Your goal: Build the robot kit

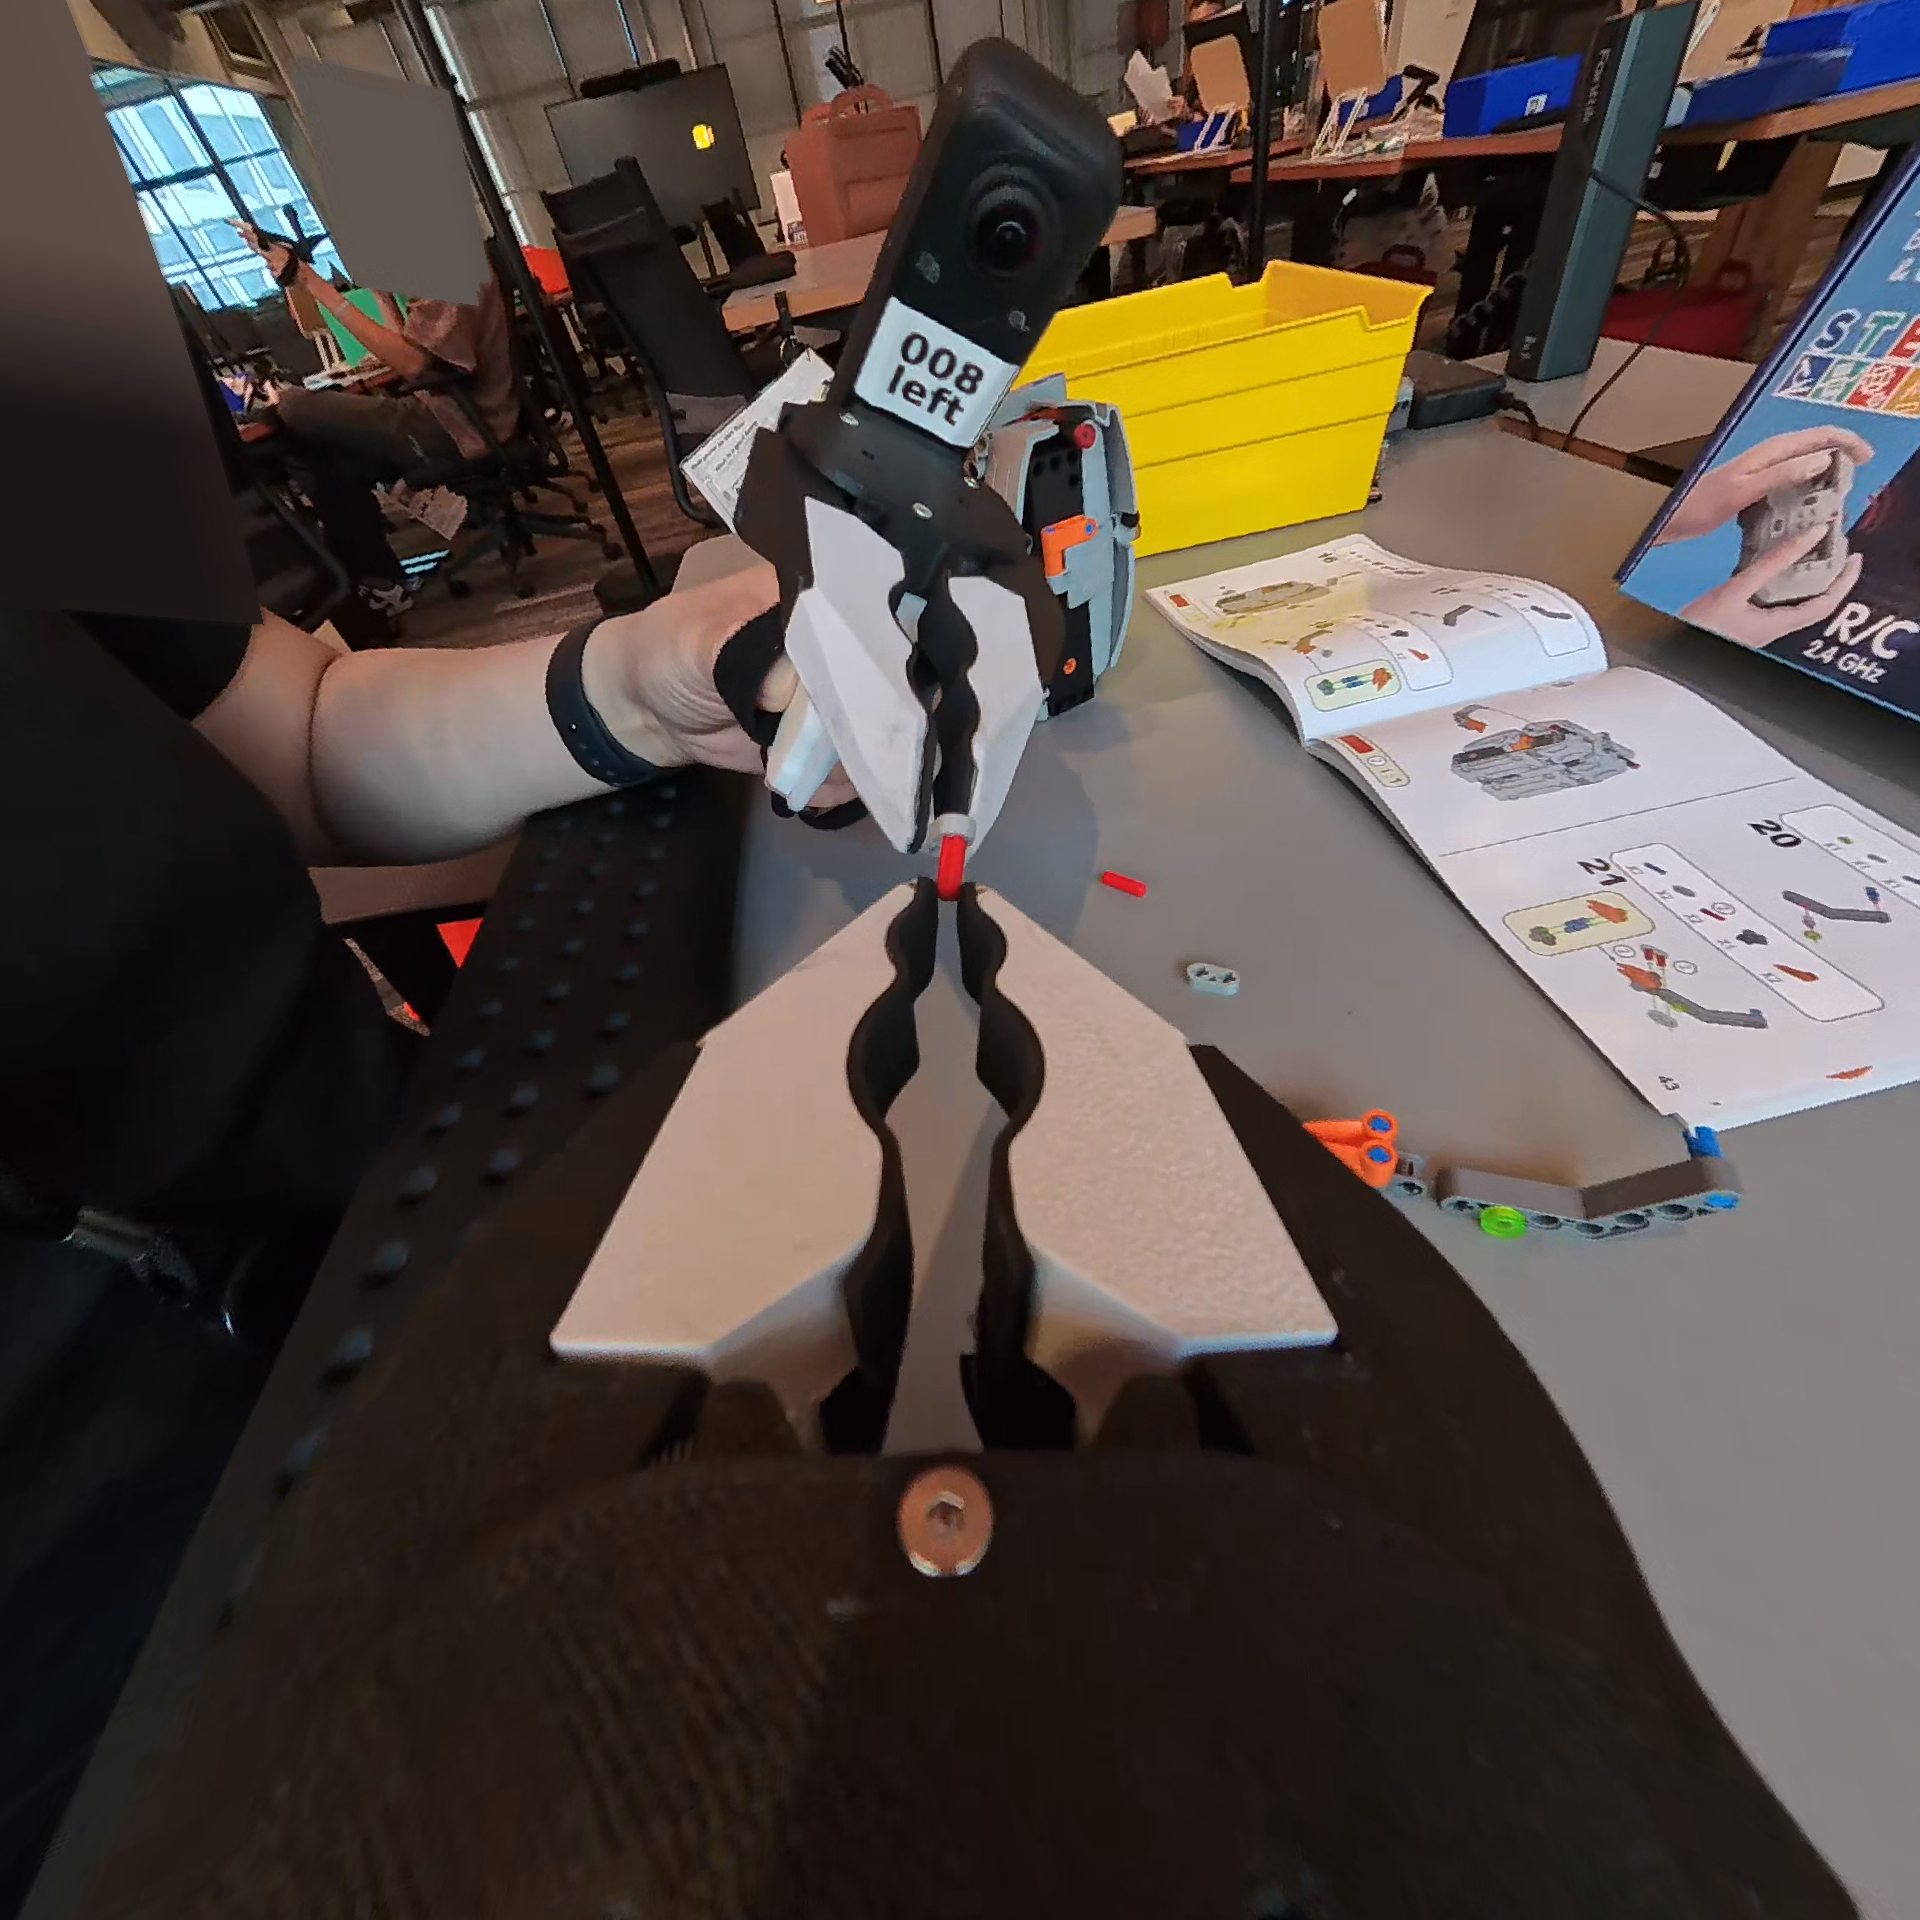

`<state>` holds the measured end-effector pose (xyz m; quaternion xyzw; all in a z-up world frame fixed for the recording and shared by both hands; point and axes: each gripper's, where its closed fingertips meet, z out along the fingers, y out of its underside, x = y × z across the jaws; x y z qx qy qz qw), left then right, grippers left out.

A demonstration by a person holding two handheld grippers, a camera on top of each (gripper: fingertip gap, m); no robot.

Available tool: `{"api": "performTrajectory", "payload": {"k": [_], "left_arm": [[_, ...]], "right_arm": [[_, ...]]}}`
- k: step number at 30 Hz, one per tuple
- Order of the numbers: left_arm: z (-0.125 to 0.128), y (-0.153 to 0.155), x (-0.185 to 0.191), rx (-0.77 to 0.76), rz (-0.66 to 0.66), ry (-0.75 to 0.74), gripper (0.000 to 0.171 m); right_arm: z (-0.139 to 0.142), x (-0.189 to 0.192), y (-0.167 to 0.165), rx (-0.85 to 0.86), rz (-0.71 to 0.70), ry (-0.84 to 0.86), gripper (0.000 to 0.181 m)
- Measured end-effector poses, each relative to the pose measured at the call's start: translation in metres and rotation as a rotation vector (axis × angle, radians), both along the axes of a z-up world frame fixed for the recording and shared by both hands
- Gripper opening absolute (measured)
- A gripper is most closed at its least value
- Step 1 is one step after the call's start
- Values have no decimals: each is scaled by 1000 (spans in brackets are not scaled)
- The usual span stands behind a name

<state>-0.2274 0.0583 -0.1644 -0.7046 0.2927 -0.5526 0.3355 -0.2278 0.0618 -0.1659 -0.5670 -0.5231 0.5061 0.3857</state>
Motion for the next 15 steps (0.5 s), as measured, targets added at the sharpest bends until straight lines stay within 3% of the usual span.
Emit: {"api": "performTrajectory", "payload": {"k": [4, 7, 15], "left_arm": [[-4, -2, 2, -6, -20, 17, 5], [1, -2, 2, -2, -15, -3, 18], [-5, 5, -8, -21, 29, 34, 13]], "right_arm": [[-5, 2, -2, -20, 18, -27, 3], [-7, 3, -2, -28, 20, -39, 3], [-13, 5, 2, -22, 6, -63, 3]]}}
